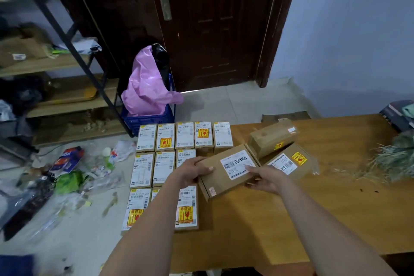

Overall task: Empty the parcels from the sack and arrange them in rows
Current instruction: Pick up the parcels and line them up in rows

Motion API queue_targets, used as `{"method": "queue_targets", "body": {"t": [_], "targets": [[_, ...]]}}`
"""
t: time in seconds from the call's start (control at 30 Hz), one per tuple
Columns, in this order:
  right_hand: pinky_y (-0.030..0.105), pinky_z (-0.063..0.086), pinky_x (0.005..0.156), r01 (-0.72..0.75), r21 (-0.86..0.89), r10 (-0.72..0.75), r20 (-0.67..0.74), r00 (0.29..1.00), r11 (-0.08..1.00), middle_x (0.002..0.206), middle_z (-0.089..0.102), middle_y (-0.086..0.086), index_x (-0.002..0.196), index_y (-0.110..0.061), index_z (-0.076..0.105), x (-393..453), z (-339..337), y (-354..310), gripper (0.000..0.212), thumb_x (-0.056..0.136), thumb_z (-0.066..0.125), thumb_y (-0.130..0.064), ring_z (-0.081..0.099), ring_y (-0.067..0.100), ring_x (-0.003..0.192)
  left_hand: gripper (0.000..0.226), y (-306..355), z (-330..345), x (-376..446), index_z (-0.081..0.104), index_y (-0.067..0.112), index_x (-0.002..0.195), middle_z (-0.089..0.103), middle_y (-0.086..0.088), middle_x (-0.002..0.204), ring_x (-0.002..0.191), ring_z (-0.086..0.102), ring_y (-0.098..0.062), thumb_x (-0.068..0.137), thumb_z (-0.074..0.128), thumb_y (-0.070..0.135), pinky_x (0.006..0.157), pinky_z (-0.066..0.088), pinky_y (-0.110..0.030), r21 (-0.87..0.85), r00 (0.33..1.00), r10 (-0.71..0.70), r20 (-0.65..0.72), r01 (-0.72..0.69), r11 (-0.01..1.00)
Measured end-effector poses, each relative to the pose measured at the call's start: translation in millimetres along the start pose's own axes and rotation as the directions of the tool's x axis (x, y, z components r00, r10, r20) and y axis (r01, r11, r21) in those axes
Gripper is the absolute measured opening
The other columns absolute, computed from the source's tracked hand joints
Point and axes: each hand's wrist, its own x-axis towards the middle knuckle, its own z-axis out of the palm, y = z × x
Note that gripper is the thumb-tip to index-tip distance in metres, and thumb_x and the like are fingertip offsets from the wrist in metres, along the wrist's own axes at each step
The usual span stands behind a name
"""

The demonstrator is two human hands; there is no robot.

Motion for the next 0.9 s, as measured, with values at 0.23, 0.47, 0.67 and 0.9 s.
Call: {"method": "queue_targets", "body": {"t": [0.23,0.47,0.67,0.9], "targets": [[0.045,0.061,0.069,0.002,-0.002,-0.002,-0.146,0.989,1.000,0.125,0.061,0.019,0.127,0.003,0.051,33,4,16,0.042,0.090,0.070,-0.004,0.060,0.034,0.113,0.055,-12,9,20,0.049,0.025,0.141,0.045,-0.010,0.144,0.130,0.048,-0.031,0.090,0.068,0.034,0.102,0.045,-0.040,0.607,0.875,0.283,-0.393,0.016,0.795],[0.052,0.057,0.086,0.001,0.062,0.013,-0.226,0.974,0.998,0.131,0.059,0.020,0.135,0.003,0.044,69,13,26,0.051,0.090,0.068,-0.001,0.059,0.037,0.118,0.063,-28,-6,36,0.031,0.031,0.152,0.017,-0.002,0.163,0.150,0.009,-0.035,0.095,0.059,0.024,0.119,0.017,-0.058,0.809,0.905,0.232,-0.356,0.175,0.561],[0.051,0.048,0.102,-0.038,0.057,0.053,-0.293,0.955,0.998,0.132,0.059,0.019,0.130,0.003,0.051,92,19,33,0.037,0.095,0.062,-0.003,0.057,0.036,0.123,0.077,-31,-19,48,0.017,0.039,0.155,-0.001,0.003,0.166,0.151,-0.005,-0.037,0.095,0.061,0.019,0.117,0.005,-0.064,0.818,0.902,0.180,-0.392,0.252,0.518],[0.054,0.054,0.090,-0.089,-0.157,0.025,-0.369,0.929,0.984,0.129,0.059,0.020,0.126,0.003,0.054,114,23,36,0.039,0.092,0.069,-0.010,0.059,0.041,0.114,0.079,-37,-26,55,0.014,0.040,0.155,-0.002,0.005,0.166,0.151,-0.004,-0.038,0.095,0.061,0.022,0.116,0.006,-0.066,0.807,0.901,0.154,-0.405,0.273,0.523]]}}
